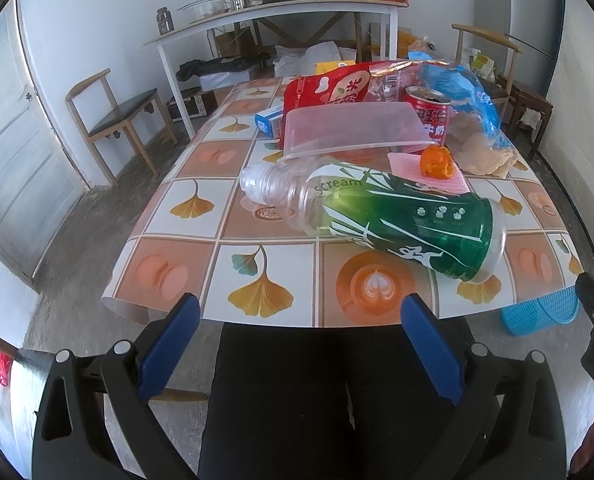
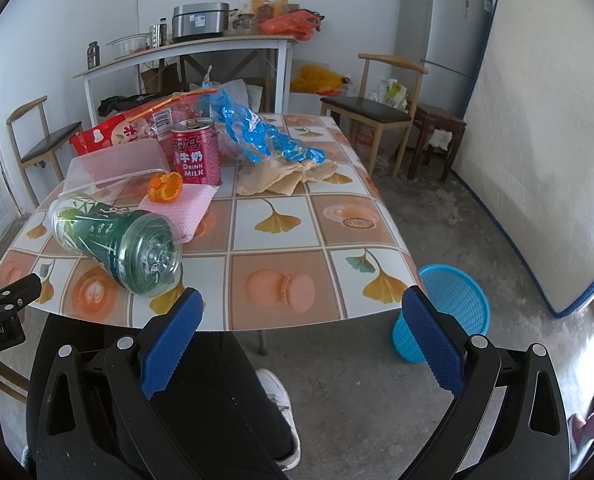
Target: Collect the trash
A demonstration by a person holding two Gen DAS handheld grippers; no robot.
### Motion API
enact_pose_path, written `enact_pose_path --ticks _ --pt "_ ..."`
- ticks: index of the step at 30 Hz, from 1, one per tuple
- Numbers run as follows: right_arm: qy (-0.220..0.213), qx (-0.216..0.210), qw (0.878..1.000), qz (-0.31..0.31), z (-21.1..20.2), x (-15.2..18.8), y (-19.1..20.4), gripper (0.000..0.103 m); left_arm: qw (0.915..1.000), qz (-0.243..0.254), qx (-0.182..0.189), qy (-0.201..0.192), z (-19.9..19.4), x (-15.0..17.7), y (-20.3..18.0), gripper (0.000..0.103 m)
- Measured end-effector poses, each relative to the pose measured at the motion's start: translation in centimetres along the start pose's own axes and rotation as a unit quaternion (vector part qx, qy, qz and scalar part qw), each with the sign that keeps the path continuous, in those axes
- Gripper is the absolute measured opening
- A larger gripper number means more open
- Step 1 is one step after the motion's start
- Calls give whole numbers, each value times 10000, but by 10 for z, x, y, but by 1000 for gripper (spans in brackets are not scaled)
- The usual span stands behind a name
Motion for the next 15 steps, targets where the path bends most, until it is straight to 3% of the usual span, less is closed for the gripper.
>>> enact_pose_path --ticks 15 --pt "-6 -3 10000 7 0 3 0 96 10000 -14 -4 10 2 0 3 99"
Point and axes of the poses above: each gripper's, at about its wrist camera, not at the fingertips, and z roughly the way its jaws point, y to its left, x to its underside, the point moved 5 cm from there along z, roughly the way its jaws point, and after that the axes turned 10 degrees about x, right-handed, at the moved point
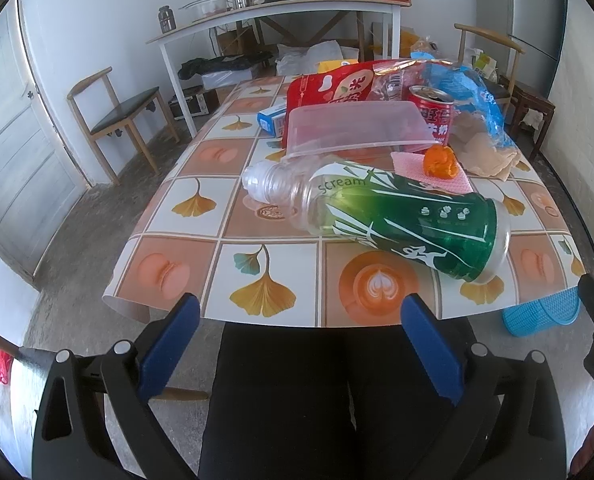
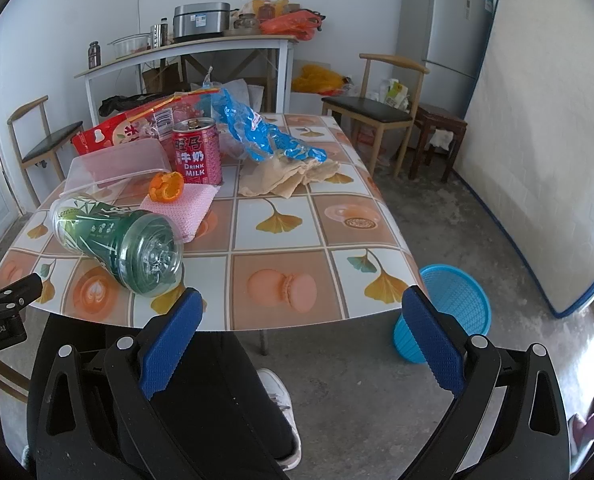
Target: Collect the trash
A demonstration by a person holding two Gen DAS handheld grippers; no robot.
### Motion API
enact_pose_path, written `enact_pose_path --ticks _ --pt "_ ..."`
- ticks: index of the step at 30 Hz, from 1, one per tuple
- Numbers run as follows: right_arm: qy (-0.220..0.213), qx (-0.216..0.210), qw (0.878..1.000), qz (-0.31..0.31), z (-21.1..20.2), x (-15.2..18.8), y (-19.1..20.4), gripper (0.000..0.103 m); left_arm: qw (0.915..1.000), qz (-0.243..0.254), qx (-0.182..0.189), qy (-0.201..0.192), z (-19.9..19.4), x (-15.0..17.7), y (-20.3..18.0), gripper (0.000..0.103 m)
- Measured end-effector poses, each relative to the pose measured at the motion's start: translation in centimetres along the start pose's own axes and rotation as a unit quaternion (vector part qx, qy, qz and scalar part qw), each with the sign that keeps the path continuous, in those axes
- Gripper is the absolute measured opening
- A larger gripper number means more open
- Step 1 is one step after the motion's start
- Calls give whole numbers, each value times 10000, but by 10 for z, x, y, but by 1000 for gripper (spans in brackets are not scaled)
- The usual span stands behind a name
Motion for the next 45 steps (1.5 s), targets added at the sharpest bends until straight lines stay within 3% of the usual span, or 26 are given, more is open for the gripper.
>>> enact_pose_path --ticks 33,40,43,45 --pt "-77 -129 9999 -28 0 -5 16 96 9997 -120 -211 -83 3 -5 13 99" --pt "-455 -619 9969 -148 1 -40 38 96 9993 -304 -134 -194 8 -8 34 99" --pt "-461 -1067 9931 -139 5 -54 49 96 9985 -394 307 -203 13 -7 42 99" --pt "-344 -1615 9863 -61 13 -67 61 96 9954 -546 740 -268 16 -7 46 99"
Point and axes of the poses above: each gripper's, at about its wrist camera, not at the fingertips, and z roughly the way its jaws point, y to its left, x to its underside, the point moved 5 cm from there along z, roughly the way its jaws point, and after that the axes turned 10 degrees about x, right-handed, at the moved point
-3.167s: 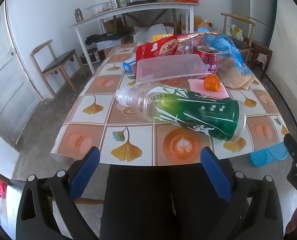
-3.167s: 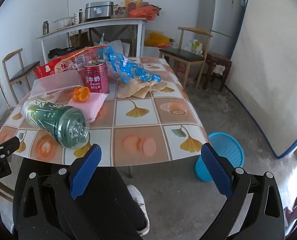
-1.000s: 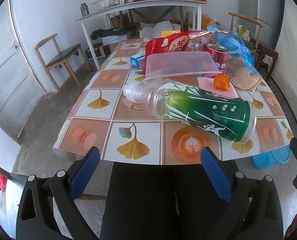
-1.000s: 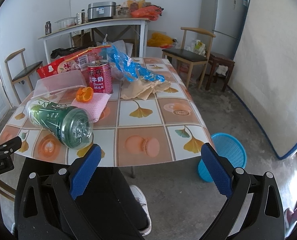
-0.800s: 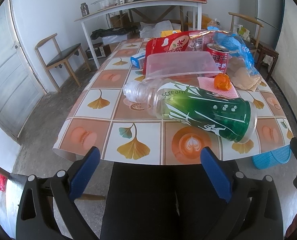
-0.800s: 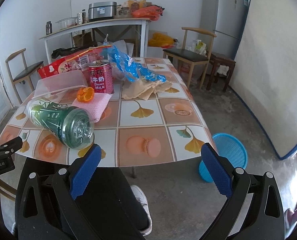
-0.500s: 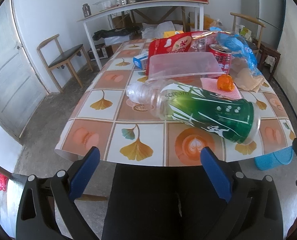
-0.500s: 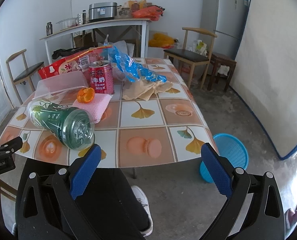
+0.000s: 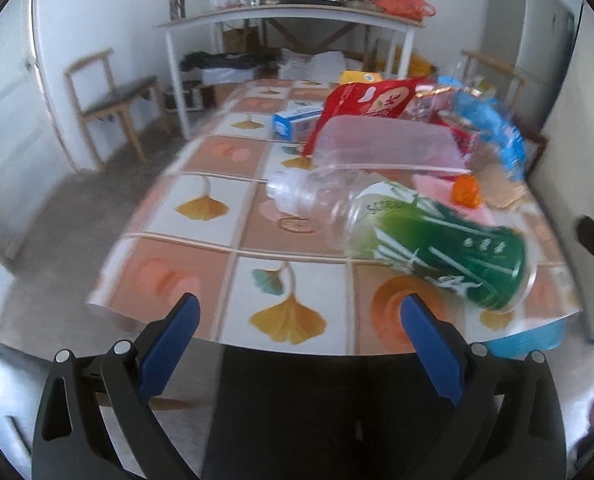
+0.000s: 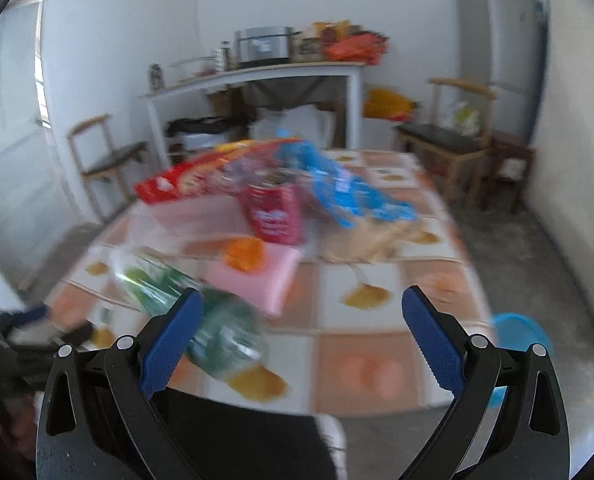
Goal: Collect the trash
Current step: 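Grasp the green-labelled plastic bottle with the left gripper and lift it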
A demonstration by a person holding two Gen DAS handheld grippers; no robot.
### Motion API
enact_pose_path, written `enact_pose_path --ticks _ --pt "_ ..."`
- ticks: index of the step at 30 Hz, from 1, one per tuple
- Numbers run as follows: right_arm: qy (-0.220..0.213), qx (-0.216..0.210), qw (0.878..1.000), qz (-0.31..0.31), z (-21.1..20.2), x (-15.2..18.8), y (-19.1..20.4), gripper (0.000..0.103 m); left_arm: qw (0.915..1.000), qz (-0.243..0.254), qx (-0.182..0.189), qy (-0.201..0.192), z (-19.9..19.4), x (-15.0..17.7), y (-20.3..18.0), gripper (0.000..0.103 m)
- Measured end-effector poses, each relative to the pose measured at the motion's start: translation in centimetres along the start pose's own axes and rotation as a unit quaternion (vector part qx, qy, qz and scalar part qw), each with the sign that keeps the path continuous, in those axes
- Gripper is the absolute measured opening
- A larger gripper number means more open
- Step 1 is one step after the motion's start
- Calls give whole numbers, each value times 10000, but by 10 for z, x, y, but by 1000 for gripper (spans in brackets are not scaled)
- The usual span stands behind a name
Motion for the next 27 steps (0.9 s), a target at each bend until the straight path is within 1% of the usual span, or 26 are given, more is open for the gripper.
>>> enact_pose_path --ticks 1,2,3,4,6,8,11,12,13,15,16,17,18,20,22,24,25,27 --pt "58 -182 9998 56 4 -3 2 95 9994 -94 316 -61 0 -1 2 99" --pt "193 -470 9986 169 13 -7 6 91 9978 -189 623 -127 0 -1 3 99" --pt "322 -679 9968 264 22 -9 8 85 9942 -335 992 -232 0 -2 5 99" --pt "540 -928 9935 384 35 -12 11 82 9902 -478 1270 -332 -1 -2 7 99" --pt "838 -1238 9870 583 50 -11 14 68 9820 -687 1682 -509 -1 -4 9 99" --pt "1089 -1496 9800 728 61 -6 17 60 9783 -722 1855 -576 0 -6 9 99" --pt "1343 -1688 9745 618 65 7 26 49 9770 -664 1945 -578 3 -8 7 99" --pt "1437 -1811 9712 579 65 12 30 49 9751 -704 2047 -485 7 -8 7 99" --pt "1444 -1917 9690 594 63 15 32 49 9714 -795 2205 -371 10 -8 7 99" --pt "1668 -2355 9556 589 55 22 40 45 9646 -1004 2436 -150 17 -9 8 99" --pt "1769 -2521 9494 620 51 26 41 45 9615 -1121 2507 -45 21 -9 9 99" --pt "1938 -2756 9391 678 48 32 46 45 9588 -1252 2548 41 26 -10 12 99" --pt "2090 -2950 9295 734 46 38 50 45 9580 -1313 2548 60 29 -12 14 99" --pt "2365 -3301 9098 861 46 49 60 45 9585 -1392 2485 83 32 -15 18 99" --pt "2568 -3550 8942 913 45 59 71 45 9611 -1455 2347 87 36 -20 22 99" --pt "2655 -3616 8896 852 45 65 79 46 9625 -1515 2244 150 40 -25 24 98" --pt "2697 -3637 8882 785 44 67 83 46 9656 -1486 2124 208 43 -28 24 98" --pt "2702 -3614 8900 659 41 65 85 50 9715 -1383 1899 307 48 -30 22 95"
Point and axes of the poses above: each gripper's, at about its wrist camera, not at the fingertips, and z roughly the way its jaws point, y to its left, x to its underside, the point moved 5 cm from there along z, roughly the way its jaws point, and after that the axes turned 10 degrees about x, right-handed, at the moved point
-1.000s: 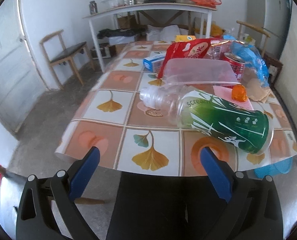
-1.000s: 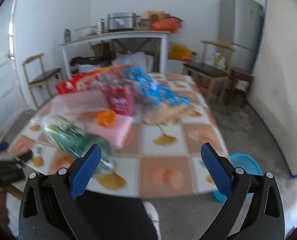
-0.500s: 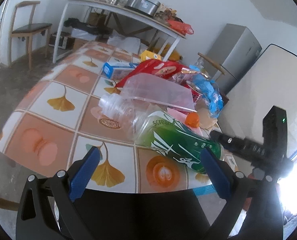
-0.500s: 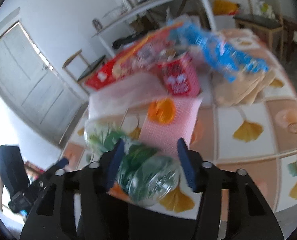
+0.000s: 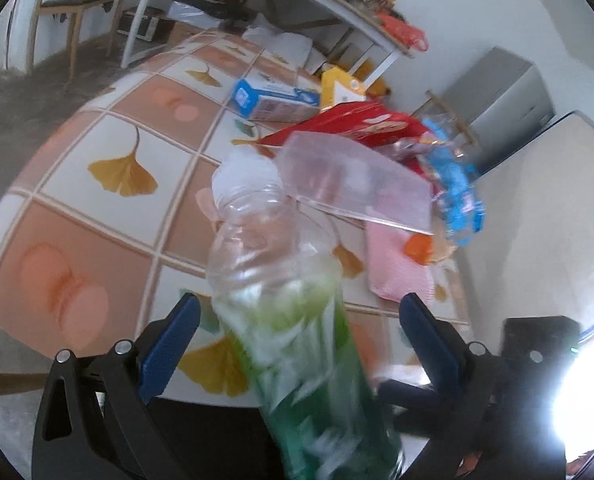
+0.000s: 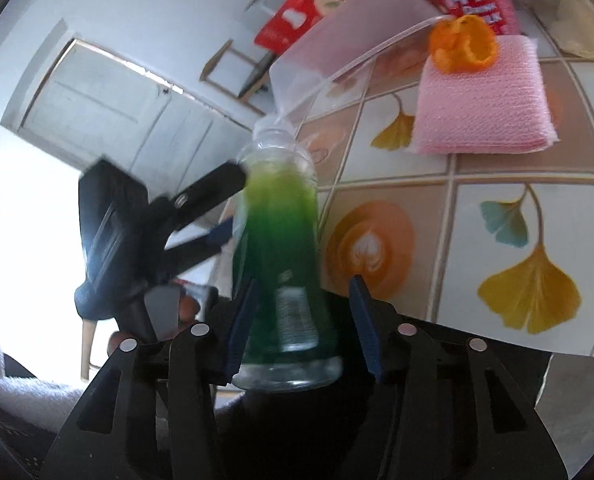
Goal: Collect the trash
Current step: 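Grasp the green-labelled plastic bottle with the left gripper and lift it, then grasp the orange peel with the right gripper while the left gripper holds the bottle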
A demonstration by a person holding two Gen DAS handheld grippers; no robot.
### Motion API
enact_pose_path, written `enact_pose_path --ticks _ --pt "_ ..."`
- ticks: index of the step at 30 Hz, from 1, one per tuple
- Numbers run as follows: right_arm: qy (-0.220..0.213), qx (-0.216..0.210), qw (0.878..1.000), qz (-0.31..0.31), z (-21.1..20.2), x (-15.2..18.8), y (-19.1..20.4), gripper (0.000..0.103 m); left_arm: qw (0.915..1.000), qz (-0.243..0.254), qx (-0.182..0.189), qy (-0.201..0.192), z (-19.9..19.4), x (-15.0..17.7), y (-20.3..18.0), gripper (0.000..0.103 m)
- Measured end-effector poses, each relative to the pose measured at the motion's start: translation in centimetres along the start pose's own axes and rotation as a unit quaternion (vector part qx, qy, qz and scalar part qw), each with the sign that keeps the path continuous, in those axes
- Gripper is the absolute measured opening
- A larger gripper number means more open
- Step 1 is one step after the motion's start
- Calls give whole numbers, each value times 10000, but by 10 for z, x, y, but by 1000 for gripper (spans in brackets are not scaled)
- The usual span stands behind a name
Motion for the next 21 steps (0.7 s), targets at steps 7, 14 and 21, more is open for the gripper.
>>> enact_pose_path --ticks 7,14,21 --pt "-1048 1834 9769 -323 -58 -26 -25 93 9979 211 -486 382 15 10 8 77" --pt "-1023 3906 9137 -455 -63 -30 -72 96 9962 348 -667 443 16 15 7 72" --pt "-765 3903 9169 -323 -36 -26 -88 96 9926 585 -940 499 19 18 1 72"
Point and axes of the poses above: each gripper's, at about its wrist camera, not at the fingertips, and z roughly the way its jaws point, y to its left, x to its underside, the point moved 5 cm from there along z, roughly the way its jaws point, and after that the axes turned 10 degrees about x, right-handed, at the moved point
